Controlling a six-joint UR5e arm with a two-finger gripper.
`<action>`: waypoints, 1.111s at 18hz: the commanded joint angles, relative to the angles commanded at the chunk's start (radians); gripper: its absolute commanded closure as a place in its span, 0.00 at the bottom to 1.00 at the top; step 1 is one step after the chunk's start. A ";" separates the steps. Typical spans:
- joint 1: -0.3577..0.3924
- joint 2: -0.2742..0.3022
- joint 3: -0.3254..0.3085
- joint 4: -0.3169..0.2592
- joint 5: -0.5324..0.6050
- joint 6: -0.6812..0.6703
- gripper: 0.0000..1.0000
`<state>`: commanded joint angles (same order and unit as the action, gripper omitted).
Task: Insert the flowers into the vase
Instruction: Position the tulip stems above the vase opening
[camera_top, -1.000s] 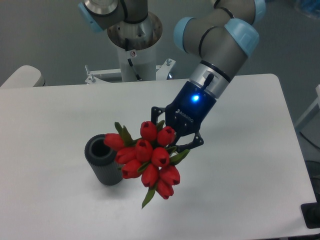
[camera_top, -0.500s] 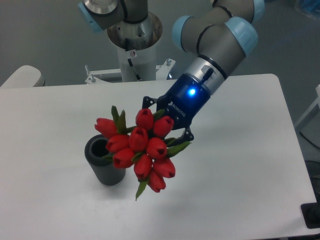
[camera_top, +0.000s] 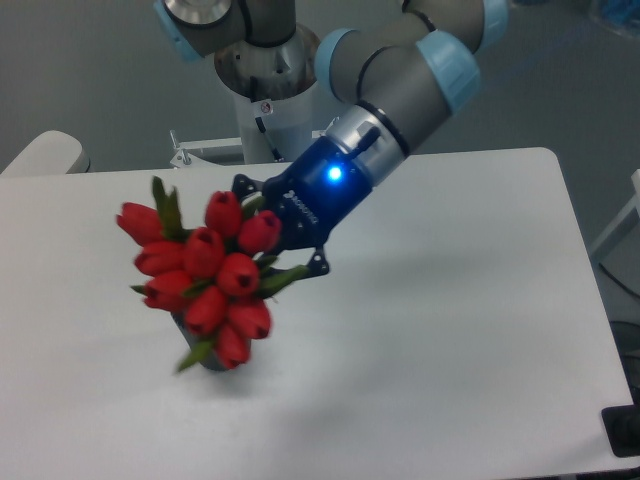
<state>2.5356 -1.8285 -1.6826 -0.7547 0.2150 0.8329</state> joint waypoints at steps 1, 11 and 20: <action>0.003 0.003 -0.008 0.000 -0.006 0.005 0.82; -0.012 0.012 -0.058 0.006 -0.008 0.026 0.81; -0.023 0.026 -0.092 0.006 -0.011 0.041 0.81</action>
<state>2.5127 -1.8024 -1.7748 -0.7486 0.2040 0.8743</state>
